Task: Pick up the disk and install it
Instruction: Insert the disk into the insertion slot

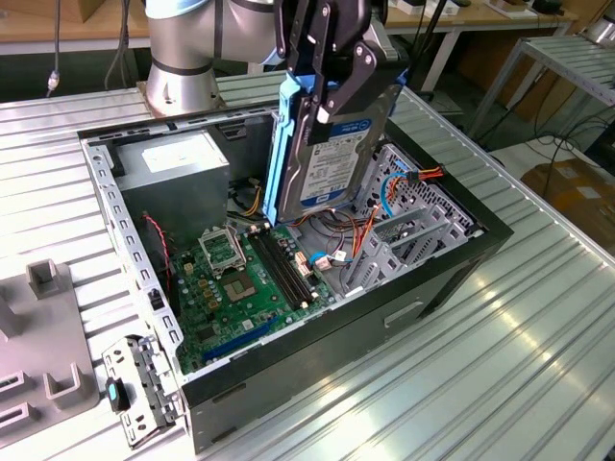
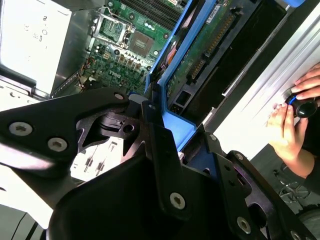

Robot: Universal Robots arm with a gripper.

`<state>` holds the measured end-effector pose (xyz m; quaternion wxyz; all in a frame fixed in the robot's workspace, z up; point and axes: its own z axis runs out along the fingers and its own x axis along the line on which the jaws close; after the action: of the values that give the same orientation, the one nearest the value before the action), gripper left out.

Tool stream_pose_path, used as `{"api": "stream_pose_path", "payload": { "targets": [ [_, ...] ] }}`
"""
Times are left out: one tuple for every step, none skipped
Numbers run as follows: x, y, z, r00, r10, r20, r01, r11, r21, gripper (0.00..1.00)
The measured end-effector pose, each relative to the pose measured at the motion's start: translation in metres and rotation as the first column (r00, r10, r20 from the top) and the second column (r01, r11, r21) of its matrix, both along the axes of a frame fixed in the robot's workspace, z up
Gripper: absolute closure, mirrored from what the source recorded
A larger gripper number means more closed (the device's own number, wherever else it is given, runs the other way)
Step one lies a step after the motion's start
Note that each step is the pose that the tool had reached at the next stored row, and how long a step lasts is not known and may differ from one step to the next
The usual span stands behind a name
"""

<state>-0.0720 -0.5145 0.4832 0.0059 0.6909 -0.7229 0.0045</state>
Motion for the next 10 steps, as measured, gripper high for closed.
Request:
{"api": "stream_pose_path", "payload": {
  "targets": [
    [0.0000, -0.0011, -0.0001, 1.0000, 0.000, 0.0000, 0.000, 1.0000, 0.0000, 0.63],
    [-0.0001, -0.0025, -0.0003, 1.0000, 0.000, 0.0001, 0.000, 1.0000, 0.0003, 0.63],
    [-0.0001, -0.0041, -0.0004, 1.0000, 0.000, 0.0001, 0.000, 1.0000, 0.0002, 0.63],
    [-0.0001, -0.0080, -0.0005, 1.0000, 0.000, 0.0000, 0.000, 1.0000, 0.0001, 0.63],
    [-0.0001, -0.0101, -0.0006, 1.0000, 0.000, 0.0001, 0.000, 1.0000, 0.0002, 0.63],
    [0.0000, -0.0125, -0.0007, 1.0000, 0.000, 0.0000, 0.000, 1.0000, 0.0001, 0.63],
    [0.0007, -0.0148, -0.0009, 1.0000, 0.000, 0.0000, 0.000, 1.0000, 0.0002, 0.63],
    [0.0019, -0.0166, -0.0011, 1.0000, 0.000, 0.0000, 0.000, 1.0000, 0.0001, 0.63],
    [0.0039, -0.0180, -0.0013, 1.0000, 0.000, 0.0000, 0.000, 1.0000, 0.0002, 0.63],
    [0.0070, -0.0190, -0.0015, 1.0000, 0.000, 0.0001, 0.000, 1.0000, 0.0002, 0.63]
  ]
}}
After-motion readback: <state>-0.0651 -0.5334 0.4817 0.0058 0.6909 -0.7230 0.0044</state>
